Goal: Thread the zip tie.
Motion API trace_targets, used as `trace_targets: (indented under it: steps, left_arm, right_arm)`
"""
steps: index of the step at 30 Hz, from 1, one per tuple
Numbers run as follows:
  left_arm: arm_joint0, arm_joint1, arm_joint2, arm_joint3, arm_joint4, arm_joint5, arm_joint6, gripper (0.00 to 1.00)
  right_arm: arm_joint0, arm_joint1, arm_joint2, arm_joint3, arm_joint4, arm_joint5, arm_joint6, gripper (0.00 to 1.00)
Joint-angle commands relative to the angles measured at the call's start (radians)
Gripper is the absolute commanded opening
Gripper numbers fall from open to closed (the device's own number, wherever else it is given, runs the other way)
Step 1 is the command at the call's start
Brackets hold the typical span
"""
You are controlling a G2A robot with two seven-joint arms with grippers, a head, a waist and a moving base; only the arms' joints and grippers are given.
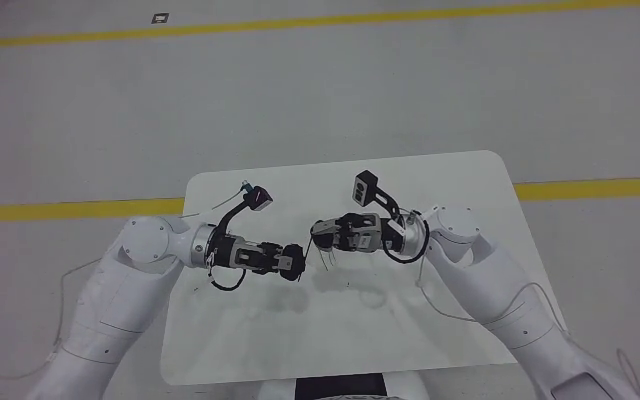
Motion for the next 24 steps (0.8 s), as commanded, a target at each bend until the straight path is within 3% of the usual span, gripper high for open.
trace_targets:
  steps: [1, 15, 16, 17, 24]
  left_arm:
    - [0.000, 0.000, 0.000, 0.000, 0.000, 0.000, 0.000, 0.00]
    - [0.000, 0.000, 0.000, 0.000, 0.000, 0.000, 0.000, 0.00]
    - [0.000, 0.000, 0.000, 0.000, 0.000, 0.000, 0.000, 0.41]
    - [0.000, 0.000, 0.000, 0.000, 0.000, 0.000, 0.000, 1.00]
    - [0.000, 0.000, 0.000, 0.000, 0.000, 0.000, 0.000, 1.00]
  right_arm:
    - [0.002, -0.001, -0.002, 0.000, 0.001, 0.000, -0.001, 0.02]
    - [0.007, -0.003, -0.007, 0.002, -0.006, -0.011, -0.011, 0.00]
    - [0.006, -0.003, -0.005, 0.001, -0.009, -0.013, -0.013, 0.00]
    - [0.005, -0.003, -0.004, -0.001, -0.012, -0.016, -0.016, 0.00]
    - [-0.017, 0.003, 0.029, -0.005, -0.023, -0.043, -0.055, 0.00]
